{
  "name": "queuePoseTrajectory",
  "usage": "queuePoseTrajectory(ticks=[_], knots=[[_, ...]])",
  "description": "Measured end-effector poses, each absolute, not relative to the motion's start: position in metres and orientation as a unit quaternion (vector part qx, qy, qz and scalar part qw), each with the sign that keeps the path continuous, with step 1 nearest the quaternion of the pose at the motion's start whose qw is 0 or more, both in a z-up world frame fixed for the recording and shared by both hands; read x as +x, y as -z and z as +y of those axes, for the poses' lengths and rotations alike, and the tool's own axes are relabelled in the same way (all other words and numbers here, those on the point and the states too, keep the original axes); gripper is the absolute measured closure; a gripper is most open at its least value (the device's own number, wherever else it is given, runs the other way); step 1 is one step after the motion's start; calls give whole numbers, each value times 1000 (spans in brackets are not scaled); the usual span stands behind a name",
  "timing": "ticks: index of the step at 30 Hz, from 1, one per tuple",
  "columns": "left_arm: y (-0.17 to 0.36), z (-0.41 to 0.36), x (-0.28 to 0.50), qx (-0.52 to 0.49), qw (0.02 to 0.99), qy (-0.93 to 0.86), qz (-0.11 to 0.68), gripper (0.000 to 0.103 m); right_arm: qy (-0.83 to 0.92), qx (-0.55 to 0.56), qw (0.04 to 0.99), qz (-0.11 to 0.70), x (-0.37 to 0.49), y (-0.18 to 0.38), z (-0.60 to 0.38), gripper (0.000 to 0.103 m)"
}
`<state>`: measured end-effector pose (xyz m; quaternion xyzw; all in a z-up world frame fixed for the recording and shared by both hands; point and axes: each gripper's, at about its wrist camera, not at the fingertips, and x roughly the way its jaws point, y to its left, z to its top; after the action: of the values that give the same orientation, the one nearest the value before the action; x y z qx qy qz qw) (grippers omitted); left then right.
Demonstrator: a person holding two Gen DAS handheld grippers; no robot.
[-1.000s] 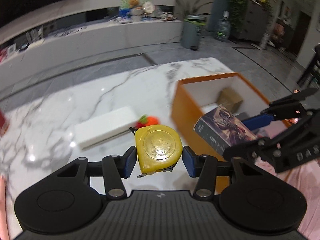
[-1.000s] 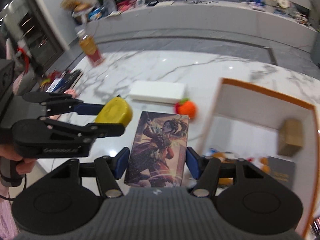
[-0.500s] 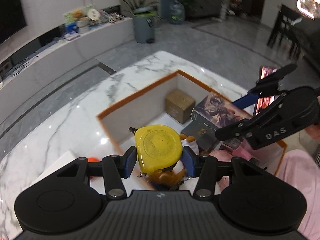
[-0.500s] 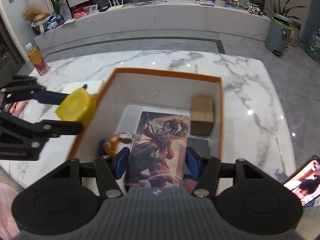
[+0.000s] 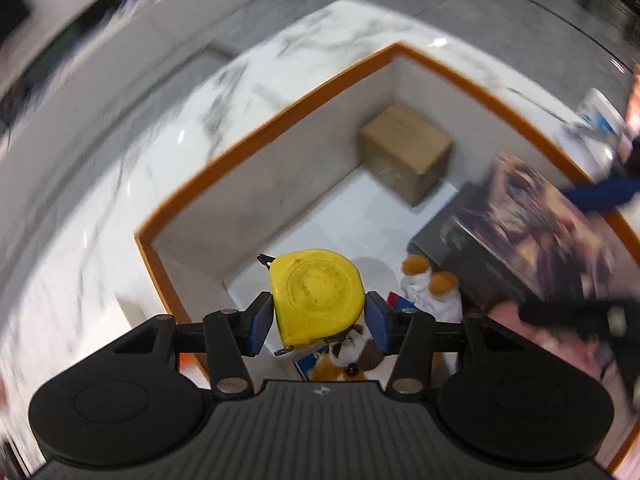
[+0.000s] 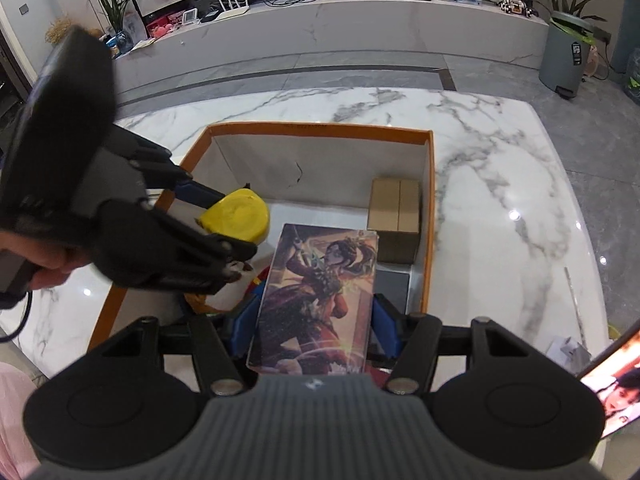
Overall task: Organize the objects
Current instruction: 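Carry the tape measure and card box over the orange box with both tools, then release the yellow tape measure into the box with the left tool while the right tool lowers the card box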
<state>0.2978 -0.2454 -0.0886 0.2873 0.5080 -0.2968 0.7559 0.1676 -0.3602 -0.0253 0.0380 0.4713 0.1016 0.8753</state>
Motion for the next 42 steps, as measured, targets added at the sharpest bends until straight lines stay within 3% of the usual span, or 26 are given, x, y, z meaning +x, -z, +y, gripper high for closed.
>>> queuePoseTrajectory(ticks=[8, 15, 25, 30, 32, 36, 37, 38, 39, 42], knots=[[110, -269, 303, 308, 761, 225, 525, 45, -108, 25, 877, 467, 166, 31, -356, 41], [123, -263, 312, 254, 744, 219, 578, 45, -99, 20, 877, 471, 162, 36, -360, 41], [121, -256, 302, 250, 751, 243, 561, 43, -95, 24, 880, 465, 160, 40, -361, 41], [111, -250, 287, 248, 770, 263, 525, 39, -96, 22, 881, 463, 157, 39, -361, 41], [105, -248, 285, 235, 774, 274, 521, 29, -95, 21, 881, 463, 156, 38, -361, 41], [96, -247, 280, 220, 772, 288, 522, 27, -89, 15, 882, 462, 154, 34, -362, 42], [94, -246, 279, 216, 773, 289, 522, 27, -88, 15, 883, 461, 153, 33, -363, 52], [92, -244, 279, 208, 775, 289, 522, 27, -78, 10, 886, 457, 152, 31, -364, 96], [89, -241, 279, 196, 777, 292, 523, 27, -77, 10, 887, 455, 152, 27, -366, 102], [83, -233, 274, 168, 780, 305, 521, 30, -85, 45, 882, 461, 154, 18, -377, 102]])
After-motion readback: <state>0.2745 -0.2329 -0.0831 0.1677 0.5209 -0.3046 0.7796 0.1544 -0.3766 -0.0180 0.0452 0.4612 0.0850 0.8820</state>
